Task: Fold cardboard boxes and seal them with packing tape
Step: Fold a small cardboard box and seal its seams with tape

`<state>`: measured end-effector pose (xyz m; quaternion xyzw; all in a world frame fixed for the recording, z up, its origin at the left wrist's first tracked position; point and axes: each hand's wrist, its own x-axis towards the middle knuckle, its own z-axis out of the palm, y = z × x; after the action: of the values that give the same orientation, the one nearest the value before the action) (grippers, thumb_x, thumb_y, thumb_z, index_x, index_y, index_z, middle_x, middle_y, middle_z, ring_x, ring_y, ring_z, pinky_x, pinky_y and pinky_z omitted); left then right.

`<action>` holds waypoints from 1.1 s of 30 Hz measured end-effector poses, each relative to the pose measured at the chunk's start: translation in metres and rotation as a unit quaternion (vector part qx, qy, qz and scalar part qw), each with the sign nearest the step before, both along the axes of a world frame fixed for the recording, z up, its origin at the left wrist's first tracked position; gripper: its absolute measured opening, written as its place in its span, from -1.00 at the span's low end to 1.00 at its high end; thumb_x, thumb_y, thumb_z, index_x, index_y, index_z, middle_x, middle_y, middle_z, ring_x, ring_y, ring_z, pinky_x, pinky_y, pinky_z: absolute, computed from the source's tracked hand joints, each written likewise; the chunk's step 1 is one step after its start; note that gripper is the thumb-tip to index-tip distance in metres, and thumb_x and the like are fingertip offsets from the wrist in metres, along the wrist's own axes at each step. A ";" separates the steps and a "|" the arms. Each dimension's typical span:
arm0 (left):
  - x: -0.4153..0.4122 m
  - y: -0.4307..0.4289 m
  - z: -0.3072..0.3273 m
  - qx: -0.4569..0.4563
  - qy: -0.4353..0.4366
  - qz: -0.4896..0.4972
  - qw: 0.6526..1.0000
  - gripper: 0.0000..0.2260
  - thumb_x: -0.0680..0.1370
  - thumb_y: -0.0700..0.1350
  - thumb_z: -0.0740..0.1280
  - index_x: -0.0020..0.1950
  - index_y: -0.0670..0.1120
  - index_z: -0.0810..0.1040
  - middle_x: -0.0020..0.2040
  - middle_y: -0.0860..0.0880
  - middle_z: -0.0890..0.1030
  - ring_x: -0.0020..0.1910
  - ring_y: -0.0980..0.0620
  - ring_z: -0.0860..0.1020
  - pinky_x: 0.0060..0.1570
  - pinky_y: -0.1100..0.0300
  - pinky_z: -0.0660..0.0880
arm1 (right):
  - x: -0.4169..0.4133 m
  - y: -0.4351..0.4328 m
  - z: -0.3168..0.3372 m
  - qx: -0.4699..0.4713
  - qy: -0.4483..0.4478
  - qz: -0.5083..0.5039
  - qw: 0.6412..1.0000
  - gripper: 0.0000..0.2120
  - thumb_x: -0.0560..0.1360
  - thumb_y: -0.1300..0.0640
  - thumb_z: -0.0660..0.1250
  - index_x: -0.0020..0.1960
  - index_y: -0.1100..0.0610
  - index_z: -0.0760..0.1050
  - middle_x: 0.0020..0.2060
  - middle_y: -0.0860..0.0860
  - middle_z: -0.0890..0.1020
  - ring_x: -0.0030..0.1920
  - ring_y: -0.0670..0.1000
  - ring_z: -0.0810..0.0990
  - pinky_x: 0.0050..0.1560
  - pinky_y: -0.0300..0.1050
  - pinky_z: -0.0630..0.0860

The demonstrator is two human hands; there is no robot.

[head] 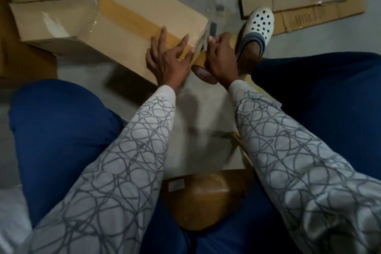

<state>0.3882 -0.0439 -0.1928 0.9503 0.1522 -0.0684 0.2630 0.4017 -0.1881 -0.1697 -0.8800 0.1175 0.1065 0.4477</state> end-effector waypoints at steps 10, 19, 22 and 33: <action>-0.003 -0.002 -0.008 0.077 -0.027 -0.011 0.997 -0.59 0.49 0.34 0.30 0.34 0.43 0.47 0.65 0.08 0.14 0.62 -0.08 0.06 0.49 -0.08 0.00 | -0.007 -0.001 0.000 -0.021 0.024 0.024 0.999 -0.72 0.67 -0.02 0.15 0.19 0.20 0.27 -0.10 0.08 0.55 -0.12 0.14 0.56 -0.16 -0.04 0.33; -0.008 -0.005 -0.026 0.235 -0.016 -0.135 0.962 -0.34 0.62 0.29 0.12 0.64 0.25 -0.10 0.66 -0.24 -0.08 0.63 -0.30 -0.07 0.52 -0.34 -0.02 | -0.034 -0.015 -0.007 -0.034 0.083 -0.027 0.996 -0.76 0.70 -0.08 0.08 0.11 0.10 0.27 -0.15 0.00 0.52 -0.12 0.13 0.54 -0.12 -0.03 0.34; -0.003 -0.002 -0.018 0.228 0.042 -0.180 0.956 -0.22 0.61 0.25 0.21 0.64 0.18 -0.26 0.63 -0.30 -0.21 0.61 -0.34 -0.20 0.51 -0.39 -0.13 | -0.032 -0.010 0.007 -0.036 0.070 -0.024 0.997 -0.77 0.70 -0.09 0.08 0.09 0.09 0.25 -0.22 -0.05 0.49 -0.16 0.13 0.52 -0.15 -0.03 0.33; -0.045 0.001 0.150 -0.564 0.150 0.177 0.793 -0.67 0.69 0.10 0.21 0.22 -0.14 0.55 0.11 -0.18 0.64 0.03 -0.14 0.61 0.01 -0.01 0.59 | -0.061 0.000 0.126 0.106 -0.153 -0.074 0.980 -0.77 0.71 -0.01 0.14 0.11 0.18 0.31 -0.26 -0.12 0.48 -0.29 -0.19 0.49 -0.17 -0.06 0.40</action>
<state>0.3433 -0.0433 -0.0432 0.5679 0.2899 -0.2360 0.7333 0.3411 -0.1876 -0.0433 -0.8223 0.1000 -0.0513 0.5578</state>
